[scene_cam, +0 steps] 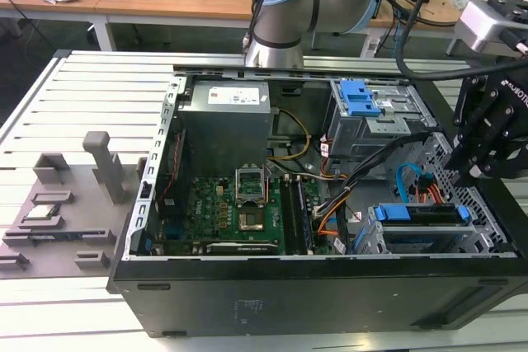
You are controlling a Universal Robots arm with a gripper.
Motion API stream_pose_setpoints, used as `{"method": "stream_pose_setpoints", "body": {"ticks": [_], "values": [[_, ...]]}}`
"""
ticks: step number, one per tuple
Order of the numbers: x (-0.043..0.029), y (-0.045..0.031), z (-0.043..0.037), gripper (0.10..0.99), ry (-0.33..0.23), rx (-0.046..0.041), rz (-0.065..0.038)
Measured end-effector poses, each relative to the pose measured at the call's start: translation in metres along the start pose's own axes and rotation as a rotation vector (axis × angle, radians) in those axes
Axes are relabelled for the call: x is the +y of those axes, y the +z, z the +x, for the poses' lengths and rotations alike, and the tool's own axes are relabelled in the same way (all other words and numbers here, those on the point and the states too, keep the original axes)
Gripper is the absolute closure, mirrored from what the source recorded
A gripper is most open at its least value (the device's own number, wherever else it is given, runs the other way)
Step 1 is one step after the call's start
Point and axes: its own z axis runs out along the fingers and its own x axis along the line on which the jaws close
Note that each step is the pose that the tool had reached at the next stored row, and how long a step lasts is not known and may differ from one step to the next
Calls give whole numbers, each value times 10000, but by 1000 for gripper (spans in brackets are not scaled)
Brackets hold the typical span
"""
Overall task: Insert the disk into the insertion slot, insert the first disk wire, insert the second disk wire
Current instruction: 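Insert the second disk wire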
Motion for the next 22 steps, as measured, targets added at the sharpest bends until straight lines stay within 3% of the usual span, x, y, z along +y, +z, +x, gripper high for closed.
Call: {"method": "stream_pose_setpoints", "body": {"ticks": [3, 6, 9, 12, 14, 19, 22], "values": [[24, 1, -4, 725, -1, 3, 0], [262, 56, -39, 725, 0, 2, 2], [399, 126, -35, 725, 5, 35, 4], [400, 127, -36, 725, 3, 40, 5], [400, 129, -36, 925, 3, 39, 5], [399, 131, -26, 925, 3, 38, 5], [393, 134, 84, 925, 5, 49, 5]]}}
